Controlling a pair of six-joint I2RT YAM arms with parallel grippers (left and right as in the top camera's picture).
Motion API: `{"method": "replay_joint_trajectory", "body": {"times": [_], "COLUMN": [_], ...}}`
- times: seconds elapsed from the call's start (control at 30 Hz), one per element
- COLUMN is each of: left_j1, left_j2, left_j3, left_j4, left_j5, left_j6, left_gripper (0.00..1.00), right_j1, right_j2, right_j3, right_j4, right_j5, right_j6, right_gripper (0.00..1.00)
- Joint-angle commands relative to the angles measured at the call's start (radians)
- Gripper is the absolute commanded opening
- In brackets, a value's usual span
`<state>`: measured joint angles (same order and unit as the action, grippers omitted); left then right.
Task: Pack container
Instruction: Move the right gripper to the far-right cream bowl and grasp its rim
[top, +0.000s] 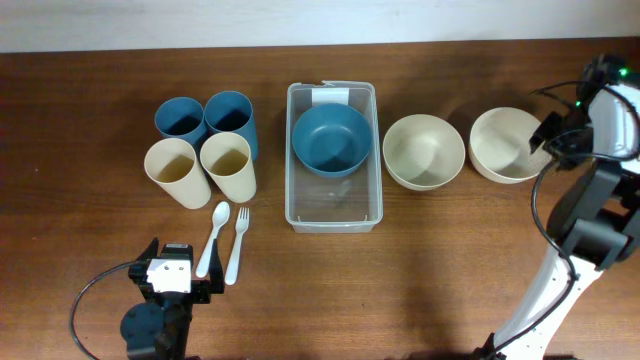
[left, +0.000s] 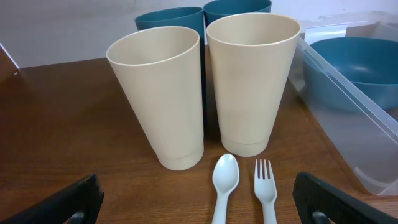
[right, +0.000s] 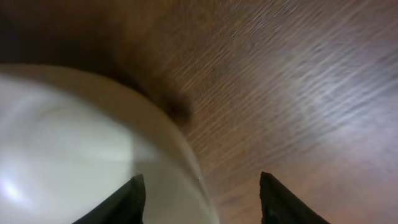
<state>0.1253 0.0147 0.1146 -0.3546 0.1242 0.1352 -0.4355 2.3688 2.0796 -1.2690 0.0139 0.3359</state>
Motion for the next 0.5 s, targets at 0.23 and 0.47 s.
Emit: {"method": "replay_joint_trajectory", "body": {"times": [0.23,0.47], "left_j1": [-0.004,-0.004], "left_j2": [-0.008,-0.008], "left_j3": [-0.006,-0.006], "left_j4": [0.001,0.001], "left_j5": [0.011,0.011], "left_j6": [0.013,0.013], "left_gripper": [1.0,1.0], "right_j1": [-0.004,-0.005], "right_j2": [0.058,0.053], "right_j3": [-0.002,-0.002], "right_j4": [0.015,-0.025], "right_j5": [-0.005,0.002], "right_j6": [0.014,0.05], "right_gripper": [0.07,0.04]}}
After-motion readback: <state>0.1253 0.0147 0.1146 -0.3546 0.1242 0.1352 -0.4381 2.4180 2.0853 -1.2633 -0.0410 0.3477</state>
